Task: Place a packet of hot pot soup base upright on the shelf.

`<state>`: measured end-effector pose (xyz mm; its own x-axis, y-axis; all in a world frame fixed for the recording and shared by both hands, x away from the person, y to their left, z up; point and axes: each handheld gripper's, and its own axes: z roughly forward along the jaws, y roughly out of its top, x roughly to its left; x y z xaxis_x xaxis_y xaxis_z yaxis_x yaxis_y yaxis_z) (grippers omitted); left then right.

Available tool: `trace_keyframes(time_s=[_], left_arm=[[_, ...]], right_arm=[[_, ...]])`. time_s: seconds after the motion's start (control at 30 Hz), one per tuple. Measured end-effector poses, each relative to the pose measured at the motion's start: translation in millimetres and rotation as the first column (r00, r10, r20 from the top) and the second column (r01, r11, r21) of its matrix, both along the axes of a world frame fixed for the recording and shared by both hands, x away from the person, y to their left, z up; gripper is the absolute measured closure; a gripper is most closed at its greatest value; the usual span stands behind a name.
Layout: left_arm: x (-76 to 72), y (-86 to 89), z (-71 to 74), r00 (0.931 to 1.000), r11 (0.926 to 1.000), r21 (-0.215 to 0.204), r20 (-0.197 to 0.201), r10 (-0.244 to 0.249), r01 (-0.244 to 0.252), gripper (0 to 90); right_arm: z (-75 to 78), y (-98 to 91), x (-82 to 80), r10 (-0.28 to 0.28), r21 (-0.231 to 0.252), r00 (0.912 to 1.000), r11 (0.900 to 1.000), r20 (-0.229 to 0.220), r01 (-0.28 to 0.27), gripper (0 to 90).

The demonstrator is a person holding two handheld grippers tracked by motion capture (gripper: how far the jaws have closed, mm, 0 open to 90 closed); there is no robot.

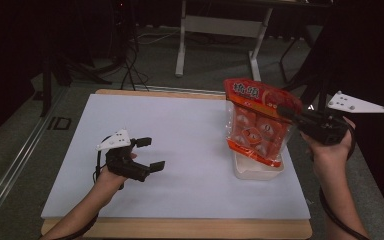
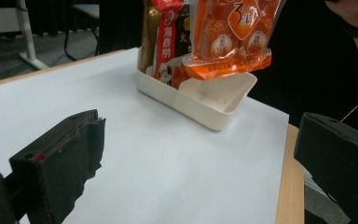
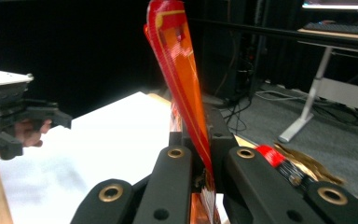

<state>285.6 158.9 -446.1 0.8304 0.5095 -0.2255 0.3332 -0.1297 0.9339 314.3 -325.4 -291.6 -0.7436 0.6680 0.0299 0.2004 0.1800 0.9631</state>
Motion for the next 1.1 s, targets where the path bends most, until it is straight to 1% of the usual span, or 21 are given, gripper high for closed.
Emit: trace_keyframes(time_s=[0.07,0.13,0.23,0.4,0.5,0.63,0.8,0.9,1.0,1.03,1.07,1.1], left_arm=[[-0.9,1.9,-4.1,1.0000,1.0000,-0.009,-0.008,-0.002,0.002,1.1],[-1.5,4.1,-7.8,0.9998,1.0000,-0.004,-0.017,0.008,-0.008,1.1],[-2.1,7.6,-13.1,0.9993,0.9997,-0.013,-0.032,0.020,-0.020,1.1],[-3.4,10.9,-18.7,0.9989,0.9994,-0.019,-0.038,0.027,-0.028,1.1],[-3.7,11.1,-22.6,0.9990,0.9996,-0.008,-0.037,0.026,-0.026,1.1],[-4.3,8.9,-29.3,0.9990,0.9993,0.025,-0.034,0.028,-0.027,1.1],[-5.1,8.1,-37.1,0.9988,0.9993,0.029,-0.043,0.025,-0.023,1.1],[-5.2,8.0,-40.7,0.9981,0.9994,0.026,-0.055,0.026,-0.025,1.1],[-5.5,7.4,-42.9,0.9982,0.9991,0.034,-0.054,0.026,-0.025,1.1],[-5.5,7.4,-42.9,0.9982,0.9991,0.034,-0.054,0.026,-0.025,1.1],[-5.5,7.1,-43.9,0.9983,0.9991,0.036,-0.053,0.025,-0.023,1.1],[-5.5,6.9,-44.4,0.9981,0.9991,0.034,-0.056,0.026,-0.024,1.2]], right_arm=[[-3.8,-5.0,0.9,-0.017,-0.003,0.9998,0.9998,-0.006,0.017,90.0],[-7.8,-9.6,2.1,-0.027,-0.005,0.9995,0.9996,-0.016,0.027,90.0],[-15.4,-15.0,5.4,-0.036,-0.002,0.9988,0.9993,-0.032,0.036,90.0],[-29.9,-18.6,12.3,-0.045,-0.002,0.9968,0.9990,-0.066,0.045,90.0],[-37.6,-17.8,16.3,-0.046,-0.007,0.9955,0.9989,-0.083,0.046,90.0],[-44.9,-15.9,20.7,-0.052,-0.014,0.9945,0.9986,-0.091,0.051,90.0],[-55.9,-15.5,24.9,-0.058,-0.008,0.9921,0.9983,-0.111,0.057,90.0],[-62.6,-17.2,26.6,-0.062,0.008,0.9900,0.9979,-0.126,0.064,90.0],[-69.0,-18.8,27.9,-0.062,0.023,0.9884,0.9976,-0.139,0.066,90.0],[-69.0,-18.8,27.9,-0.062,0.023,0.9884,0.9976,-0.139,0.066,90.0],[-71.7,-19.1,28.4,-0.061,0.028,0.9877,0.9974,-0.144,0.066,90.0],[-77.4,-19.5,29.2,-0.059,0.034,0.9861,0.9973,-0.156,0.065,90.0]])
